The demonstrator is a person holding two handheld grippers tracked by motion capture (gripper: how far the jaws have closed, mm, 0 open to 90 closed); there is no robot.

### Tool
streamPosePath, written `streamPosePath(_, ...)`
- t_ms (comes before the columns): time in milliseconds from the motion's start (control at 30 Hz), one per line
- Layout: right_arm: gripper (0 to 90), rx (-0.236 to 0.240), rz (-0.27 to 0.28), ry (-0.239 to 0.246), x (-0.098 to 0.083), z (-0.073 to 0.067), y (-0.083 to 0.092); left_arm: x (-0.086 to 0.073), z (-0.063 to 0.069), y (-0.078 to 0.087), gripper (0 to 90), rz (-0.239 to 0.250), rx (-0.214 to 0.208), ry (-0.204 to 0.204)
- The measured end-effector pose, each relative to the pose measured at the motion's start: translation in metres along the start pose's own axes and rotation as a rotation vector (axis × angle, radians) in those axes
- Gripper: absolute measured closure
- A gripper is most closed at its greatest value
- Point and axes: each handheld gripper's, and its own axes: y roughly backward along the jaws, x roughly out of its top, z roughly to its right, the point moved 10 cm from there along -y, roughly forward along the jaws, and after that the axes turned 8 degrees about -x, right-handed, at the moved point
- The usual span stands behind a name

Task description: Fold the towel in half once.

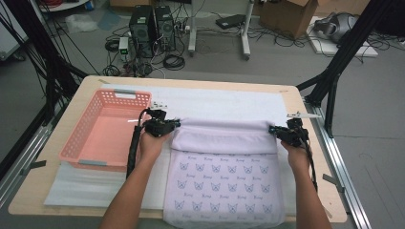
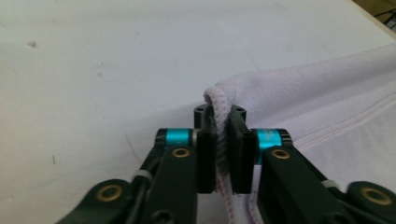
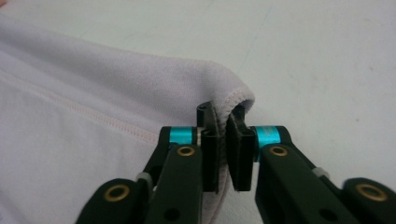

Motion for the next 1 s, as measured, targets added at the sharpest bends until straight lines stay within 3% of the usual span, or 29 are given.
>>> streamPosePath(33, 65.5, -0.014, 0.0, -0.019, 0.0, 0.001, 0.0, -0.002, 0.0, 0.001, 64.4, -0.004, -0.001, 0.001)
streamPosePath(100, 57.9, 0.0, -0.003, -0.067, 0.0, 0.004, 0.002, -0.004, 0.003, 0.003, 56.4, 0.01, -0.007, -0.005)
streamPosePath(200, 57.0, 0.015, -0.021, -0.082, -0.005, 0.006, 0.01, -0.011, 0.009, 0.005, 55.4, 0.013, -0.036, -0.019)
streamPosePath(300, 60.5, 0.04, -0.027, -0.086, -0.012, 0.006, 0.017, -0.023, 0.013, 0.002, 52.8, -0.045, -0.059, -0.004)
streamPosePath(333, 61.0, 0.052, -0.041, -0.086, -0.017, 0.004, 0.018, -0.024, 0.013, 0.002, 53.1, -0.034, -0.059, -0.011)
streamPosePath(367, 61.0, 0.052, -0.05, -0.083, -0.02, 0.004, 0.018, -0.025, 0.015, 0.002, 54.3, -0.014, -0.058, -0.013)
streamPosePath(467, 62.1, 0.079, -0.087, -0.084, -0.032, 0.0, 0.017, -0.036, 0.018, -0.002, 57.5, -0.041, -0.07, -0.006)
streamPosePath(567, 67.9, 0.097, -0.097, -0.069, -0.038, -0.005, 0.015, -0.041, 0.02, 0.0, 64.4, -0.024, -0.068, -0.012)
streamPosePath(633, 81.5, 0.093, -0.108, -0.041, -0.042, -0.006, 0.014, -0.043, 0.021, 0.002, 76.7, -0.038, -0.063, -0.027)
streamPosePath(700, 86.5, 0.088, -0.106, -0.027, -0.043, -0.007, 0.016, -0.044, 0.023, 0.004, 81.8, -0.036, -0.062, -0.041)
streamPosePath(833, 86.9, 0.083, -0.087, -0.022, -0.045, -0.008, 0.023, -0.044, 0.029, 0.012, 82.9, -0.019, -0.085, -0.047)
streamPosePath(1000, 86.9, 0.102, -0.05, -0.016, -0.051, -0.011, 0.04, -0.04, 0.041, 0.031, 82.6, 0.048, -0.127, -0.079)
